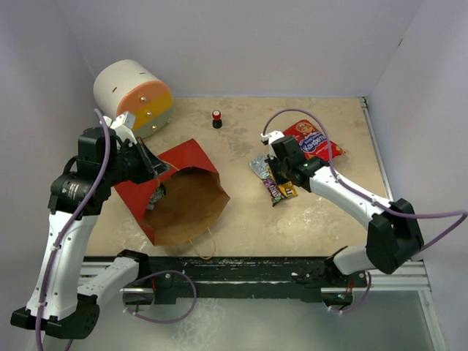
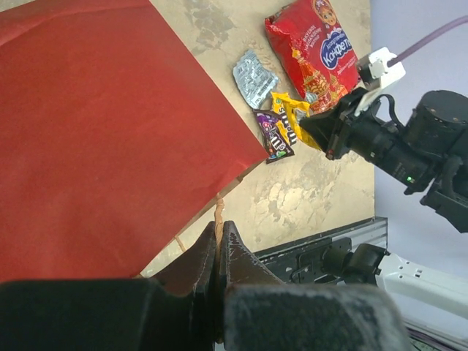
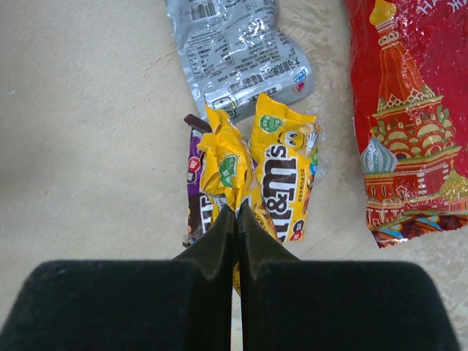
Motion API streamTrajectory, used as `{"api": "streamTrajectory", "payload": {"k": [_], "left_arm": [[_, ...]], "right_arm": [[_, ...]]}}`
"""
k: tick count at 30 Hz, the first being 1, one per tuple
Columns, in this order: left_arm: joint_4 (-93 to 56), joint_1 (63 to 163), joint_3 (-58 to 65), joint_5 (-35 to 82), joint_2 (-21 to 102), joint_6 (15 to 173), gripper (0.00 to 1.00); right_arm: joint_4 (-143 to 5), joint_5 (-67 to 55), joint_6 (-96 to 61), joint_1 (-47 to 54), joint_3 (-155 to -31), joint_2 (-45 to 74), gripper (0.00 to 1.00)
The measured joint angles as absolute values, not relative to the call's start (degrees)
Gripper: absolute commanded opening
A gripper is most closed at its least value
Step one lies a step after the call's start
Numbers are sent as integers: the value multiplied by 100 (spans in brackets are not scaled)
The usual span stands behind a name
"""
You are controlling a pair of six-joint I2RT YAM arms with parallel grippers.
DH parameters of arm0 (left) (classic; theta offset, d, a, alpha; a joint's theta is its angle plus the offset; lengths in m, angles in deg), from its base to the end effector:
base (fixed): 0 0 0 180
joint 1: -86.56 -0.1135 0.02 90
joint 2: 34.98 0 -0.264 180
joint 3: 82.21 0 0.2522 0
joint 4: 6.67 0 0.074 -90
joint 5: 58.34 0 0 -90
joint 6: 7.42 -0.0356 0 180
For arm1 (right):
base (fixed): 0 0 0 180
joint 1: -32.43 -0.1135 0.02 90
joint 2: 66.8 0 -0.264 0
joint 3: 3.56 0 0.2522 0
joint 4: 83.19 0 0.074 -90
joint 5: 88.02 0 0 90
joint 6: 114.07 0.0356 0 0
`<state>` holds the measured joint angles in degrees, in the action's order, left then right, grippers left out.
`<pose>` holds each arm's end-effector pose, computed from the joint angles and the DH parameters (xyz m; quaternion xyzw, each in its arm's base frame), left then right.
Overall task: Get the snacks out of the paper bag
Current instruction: Place the snack at the center of the board.
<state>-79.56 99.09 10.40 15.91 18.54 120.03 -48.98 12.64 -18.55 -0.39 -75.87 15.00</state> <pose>0.1431 -0.0417 0.4246 -0.1255 0.8672 -0.3067 0.3718 0.2640 0.1624 0.2579 -0.1806 0.8983 0.0479 0.3978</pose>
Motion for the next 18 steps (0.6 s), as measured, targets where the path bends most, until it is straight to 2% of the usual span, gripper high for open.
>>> {"api": "streamTrajectory", "payload": {"k": [13, 18], "left_arm": [[-7830, 9909, 1040, 1534, 1968, 12051, 0], [-7830, 9909, 1040, 1512, 1987, 12051, 0]], "right_arm": [[-5537, 1504, -1822, 26, -7451, 1920, 0], [-5604, 1618, -1711, 26, -7257, 2001, 10]]}}
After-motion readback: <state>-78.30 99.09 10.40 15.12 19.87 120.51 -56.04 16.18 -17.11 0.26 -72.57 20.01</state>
